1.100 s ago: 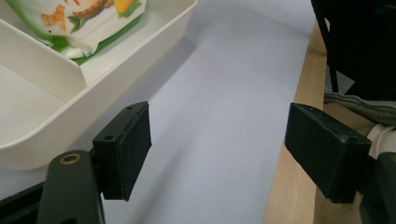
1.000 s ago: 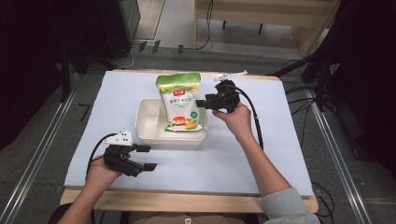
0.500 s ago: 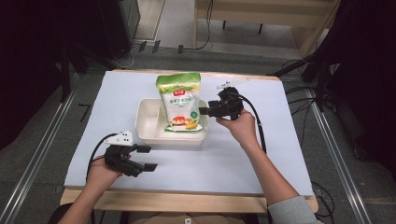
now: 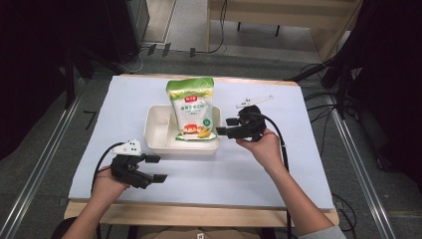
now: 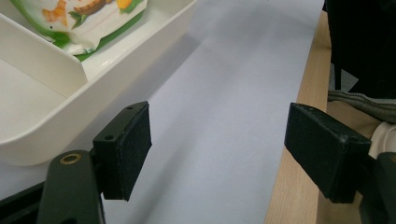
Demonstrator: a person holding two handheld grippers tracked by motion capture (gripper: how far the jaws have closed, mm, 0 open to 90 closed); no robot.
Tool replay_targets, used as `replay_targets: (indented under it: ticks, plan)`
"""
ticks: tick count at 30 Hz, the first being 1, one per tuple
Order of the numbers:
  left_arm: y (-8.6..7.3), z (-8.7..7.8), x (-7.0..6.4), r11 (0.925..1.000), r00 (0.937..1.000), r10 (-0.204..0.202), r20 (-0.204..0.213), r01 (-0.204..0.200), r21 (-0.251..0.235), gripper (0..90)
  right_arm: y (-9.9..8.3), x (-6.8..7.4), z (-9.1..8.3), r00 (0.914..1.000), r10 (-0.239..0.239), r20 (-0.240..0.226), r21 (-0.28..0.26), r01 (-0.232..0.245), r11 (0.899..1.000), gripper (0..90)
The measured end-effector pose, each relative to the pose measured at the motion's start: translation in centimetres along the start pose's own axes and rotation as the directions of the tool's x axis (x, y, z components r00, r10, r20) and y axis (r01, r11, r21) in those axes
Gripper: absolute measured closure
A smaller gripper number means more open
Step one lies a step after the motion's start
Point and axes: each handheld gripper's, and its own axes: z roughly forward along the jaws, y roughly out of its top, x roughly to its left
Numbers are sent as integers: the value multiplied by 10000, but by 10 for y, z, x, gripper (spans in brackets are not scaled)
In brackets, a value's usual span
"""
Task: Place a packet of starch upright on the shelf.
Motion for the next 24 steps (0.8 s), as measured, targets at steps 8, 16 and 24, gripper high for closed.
replay_targets:
  ticks: [8,16,24]
  plan:
    - [0,-1,-2,10000,10000,-29,-70,29,-16,237,-19,4,-12,9994,272,-215,-90,-274,9996,418]
    - [-1,2,-1,9995,9999,143,-57,-141,275,246,-53,10,-11,9999,107,-64,-88,-108,9999,407]
    - [-1,-1,2,9996,9999,-100,54,98,266,241,-81,17,-11,9995,184,-261,15,-184,9998,409]
